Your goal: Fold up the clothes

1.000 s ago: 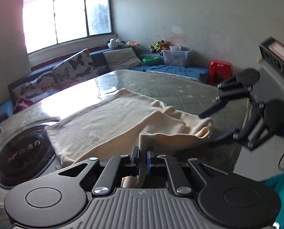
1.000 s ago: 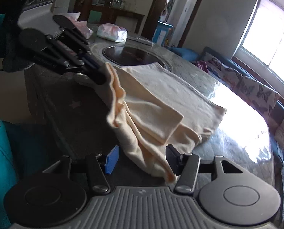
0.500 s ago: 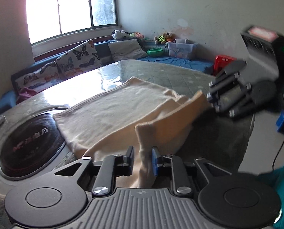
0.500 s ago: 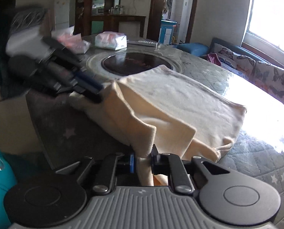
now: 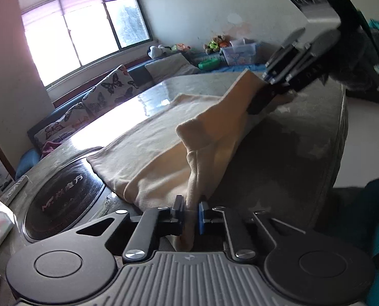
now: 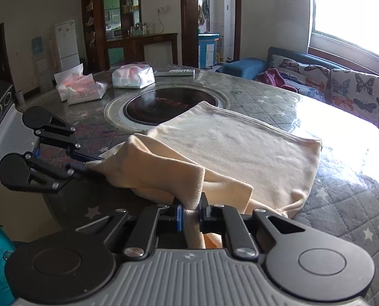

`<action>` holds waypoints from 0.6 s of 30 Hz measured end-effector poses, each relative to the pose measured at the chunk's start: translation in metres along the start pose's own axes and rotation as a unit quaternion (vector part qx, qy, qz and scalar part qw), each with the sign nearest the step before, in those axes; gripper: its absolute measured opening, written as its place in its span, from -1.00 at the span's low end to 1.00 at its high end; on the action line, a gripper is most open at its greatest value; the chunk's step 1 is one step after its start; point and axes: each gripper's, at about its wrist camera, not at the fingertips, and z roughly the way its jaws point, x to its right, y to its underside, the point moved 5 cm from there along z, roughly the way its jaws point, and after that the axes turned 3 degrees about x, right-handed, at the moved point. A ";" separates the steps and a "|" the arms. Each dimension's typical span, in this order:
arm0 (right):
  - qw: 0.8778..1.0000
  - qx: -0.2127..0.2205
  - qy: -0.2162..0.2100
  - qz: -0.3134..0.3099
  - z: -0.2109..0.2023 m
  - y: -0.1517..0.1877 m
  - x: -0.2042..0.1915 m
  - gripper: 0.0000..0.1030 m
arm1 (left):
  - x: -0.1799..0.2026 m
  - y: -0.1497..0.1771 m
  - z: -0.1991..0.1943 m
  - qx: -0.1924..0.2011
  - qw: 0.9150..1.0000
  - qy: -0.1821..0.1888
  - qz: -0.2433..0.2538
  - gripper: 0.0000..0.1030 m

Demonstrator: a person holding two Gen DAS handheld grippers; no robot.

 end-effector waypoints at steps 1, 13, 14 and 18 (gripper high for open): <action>1.000 0.007 0.004 -0.001 -0.003 0.001 -0.001 -0.81 | -0.001 -0.003 -0.003 0.006 1.000 0.003 -0.004 -0.79; 0.998 0.059 0.016 -0.017 -0.063 0.006 -0.020 -0.81 | 0.011 -0.027 -0.067 0.062 0.994 0.042 -0.073 -0.80; 0.998 0.060 0.014 -0.018 -0.070 0.007 -0.024 -0.81 | 0.012 -0.026 -0.073 0.063 0.994 0.046 -0.079 -0.80; 0.998 0.054 0.003 -0.021 -0.088 0.009 -0.040 -0.82 | 0.009 -0.025 -0.078 0.058 0.993 0.048 -0.091 -0.80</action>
